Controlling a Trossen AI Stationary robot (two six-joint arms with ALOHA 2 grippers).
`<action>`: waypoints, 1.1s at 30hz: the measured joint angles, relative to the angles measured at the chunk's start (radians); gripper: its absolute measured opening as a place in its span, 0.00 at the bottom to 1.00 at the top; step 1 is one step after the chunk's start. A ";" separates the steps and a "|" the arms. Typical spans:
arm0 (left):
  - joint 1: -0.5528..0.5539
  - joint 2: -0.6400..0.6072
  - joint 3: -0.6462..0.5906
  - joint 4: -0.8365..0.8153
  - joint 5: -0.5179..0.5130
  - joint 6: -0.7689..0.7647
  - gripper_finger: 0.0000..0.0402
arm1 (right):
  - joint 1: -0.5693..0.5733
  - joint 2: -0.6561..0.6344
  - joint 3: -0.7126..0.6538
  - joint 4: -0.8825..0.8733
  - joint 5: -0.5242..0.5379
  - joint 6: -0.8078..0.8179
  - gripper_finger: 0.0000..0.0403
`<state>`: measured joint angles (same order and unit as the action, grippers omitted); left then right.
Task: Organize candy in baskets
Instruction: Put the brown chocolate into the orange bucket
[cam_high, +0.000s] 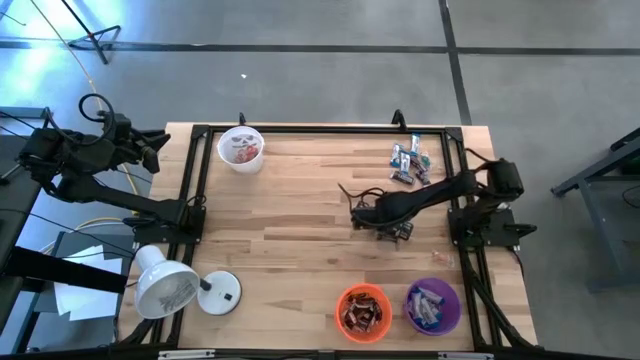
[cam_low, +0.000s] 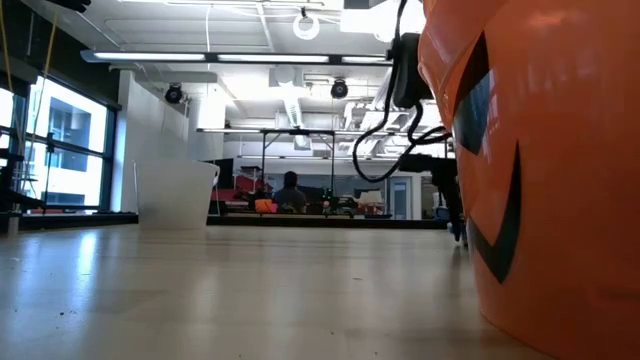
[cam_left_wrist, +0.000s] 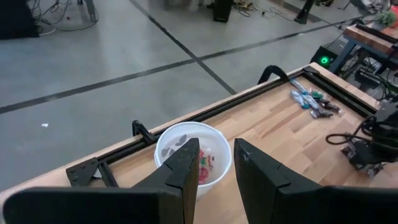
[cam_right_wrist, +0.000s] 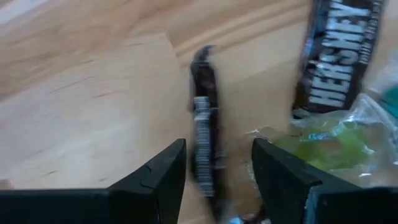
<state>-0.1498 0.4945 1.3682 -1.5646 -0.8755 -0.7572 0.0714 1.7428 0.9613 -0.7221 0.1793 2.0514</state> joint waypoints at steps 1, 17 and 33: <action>0.000 0.000 0.000 0.000 -0.002 -0.001 0.22 | -0.007 -0.005 -0.013 0.023 -0.001 -0.008 0.44; 0.000 0.000 0.000 0.000 -0.002 -0.018 0.22 | -0.059 -0.005 -0.064 0.050 -0.040 -0.089 0.17; 0.000 0.000 0.000 -0.002 0.001 0.052 0.22 | 0.024 -0.114 0.007 -0.002 0.013 -0.089 0.02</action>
<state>-0.1500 0.4946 1.3682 -1.5665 -0.8740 -0.7056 0.0949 1.6286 0.9687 -0.7241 0.1923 1.9625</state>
